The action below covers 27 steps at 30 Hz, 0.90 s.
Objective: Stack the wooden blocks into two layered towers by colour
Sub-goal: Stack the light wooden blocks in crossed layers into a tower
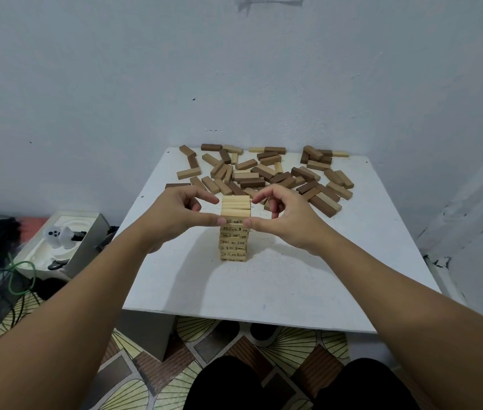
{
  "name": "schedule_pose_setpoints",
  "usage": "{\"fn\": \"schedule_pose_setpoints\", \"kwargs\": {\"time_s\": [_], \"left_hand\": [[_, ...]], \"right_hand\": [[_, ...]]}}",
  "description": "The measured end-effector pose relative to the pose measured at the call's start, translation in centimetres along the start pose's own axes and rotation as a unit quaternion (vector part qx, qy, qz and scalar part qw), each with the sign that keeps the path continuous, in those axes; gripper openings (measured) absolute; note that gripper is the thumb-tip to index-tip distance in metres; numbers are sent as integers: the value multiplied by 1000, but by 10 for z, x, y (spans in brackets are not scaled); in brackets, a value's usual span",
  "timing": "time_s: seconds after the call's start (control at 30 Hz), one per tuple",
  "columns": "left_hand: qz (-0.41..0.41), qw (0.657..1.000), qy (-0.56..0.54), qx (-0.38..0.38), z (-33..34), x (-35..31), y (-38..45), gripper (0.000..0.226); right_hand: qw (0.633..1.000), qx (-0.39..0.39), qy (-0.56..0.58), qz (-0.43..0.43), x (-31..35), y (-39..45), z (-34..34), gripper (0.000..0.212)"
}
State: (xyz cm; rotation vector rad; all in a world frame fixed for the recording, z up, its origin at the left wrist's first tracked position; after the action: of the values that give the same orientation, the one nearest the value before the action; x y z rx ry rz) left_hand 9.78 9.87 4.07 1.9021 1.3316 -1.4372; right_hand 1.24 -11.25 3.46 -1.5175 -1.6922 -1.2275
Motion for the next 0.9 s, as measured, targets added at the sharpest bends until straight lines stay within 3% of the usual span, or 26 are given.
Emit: {"fn": "schedule_pose_setpoints", "kwargs": {"time_s": [0.27,0.53,0.9], "left_hand": [[-1,1000,3,2,0,-2,2,35],[-1,1000,-3,17,3,-2,3,43],[-5,998,10,55,8,-13,2,56]], "right_hand": [[1000,6,9,7,0,3,0,43],[999,34,0,13,-3,5,6,60],[999,38,-11,16,-4,6,5,55]]}}
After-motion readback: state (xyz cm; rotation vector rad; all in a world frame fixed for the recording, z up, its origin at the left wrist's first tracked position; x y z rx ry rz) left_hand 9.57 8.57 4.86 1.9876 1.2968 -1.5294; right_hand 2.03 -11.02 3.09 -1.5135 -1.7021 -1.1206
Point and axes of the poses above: each hand's wrist, its own y-axis towards the middle knuckle, its own z-axis out of the palm, x = y × z, the point moved 8 cm from there along y, towards the middle knuckle, and after that the axes turned 7 degrees about -z, right-handed, at the moved point
